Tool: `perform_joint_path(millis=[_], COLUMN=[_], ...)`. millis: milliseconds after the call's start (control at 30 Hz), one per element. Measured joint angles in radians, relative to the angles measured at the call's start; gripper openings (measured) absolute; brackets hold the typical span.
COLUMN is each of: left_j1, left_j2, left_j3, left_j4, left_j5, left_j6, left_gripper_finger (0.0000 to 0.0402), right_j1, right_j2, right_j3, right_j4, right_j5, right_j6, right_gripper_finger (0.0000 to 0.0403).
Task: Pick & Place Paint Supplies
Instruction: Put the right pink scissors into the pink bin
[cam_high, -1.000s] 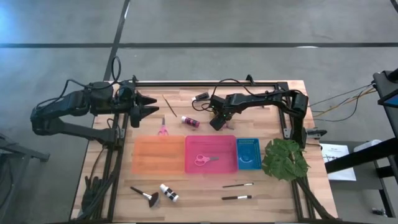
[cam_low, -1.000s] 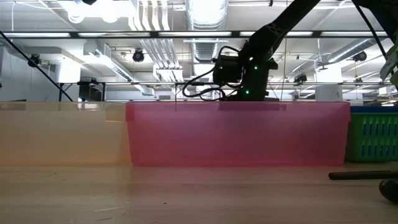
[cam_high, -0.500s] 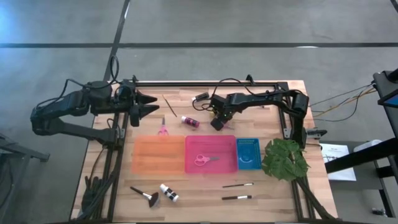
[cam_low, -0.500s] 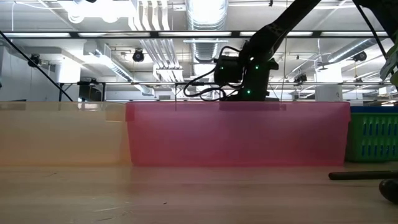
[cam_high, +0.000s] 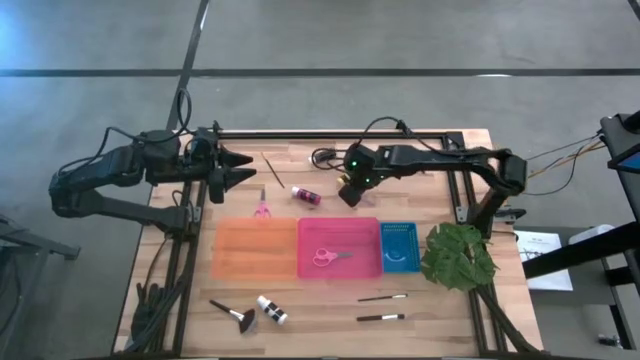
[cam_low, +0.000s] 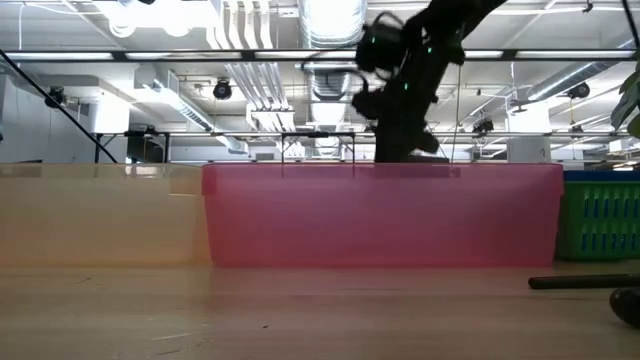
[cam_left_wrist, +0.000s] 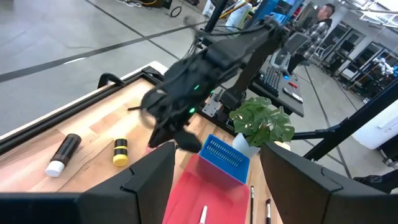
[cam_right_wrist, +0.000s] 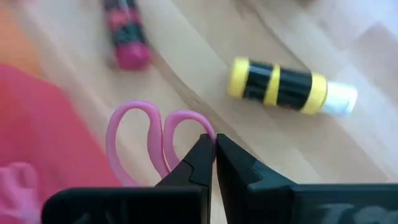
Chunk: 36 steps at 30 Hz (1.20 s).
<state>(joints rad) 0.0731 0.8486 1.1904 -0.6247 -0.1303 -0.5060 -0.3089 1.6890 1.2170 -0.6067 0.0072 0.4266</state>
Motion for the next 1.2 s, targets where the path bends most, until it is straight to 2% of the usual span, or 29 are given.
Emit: perform_joint_path(millis=[233, 467, 567, 833, 1200], left_j1=[0.0, 0.0, 0.0, 0.0, 0.0], left_j2=[0.0, 0.0, 0.0, 0.0, 0.0], left_j3=[0.0, 0.0, 0.0, 0.0, 0.0], left_j4=[0.0, 0.0, 0.0, 0.0, -0.005], left_j5=[0.0, -0.008, -0.008, -0.008, -0.004], left_j6=[0.011, 0.026, 0.027, 0.029, 0.037], left_gripper_finger=[0.0247, 0.0247, 0.0247, 0.0247, 0.0247], right_j1=[0.121, 0.335, 0.391, 0.421, 0.421], right_j2=[-0.12, -0.099, -0.057, 0.103, 0.111], right_j3=[0.007, 0.006, 0.006, 0.007, 0.036], right_j4=[0.041, 0.041, 0.037, 0.006, 0.018], right_j5=[-0.047, -0.038, -0.029, -0.023, -0.031], right_j6=[0.106, 0.244, 0.278, 0.265, 0.237], right_gripper_finger=[0.0008, 0.0008, 0.0008, 0.0008, 0.0008])
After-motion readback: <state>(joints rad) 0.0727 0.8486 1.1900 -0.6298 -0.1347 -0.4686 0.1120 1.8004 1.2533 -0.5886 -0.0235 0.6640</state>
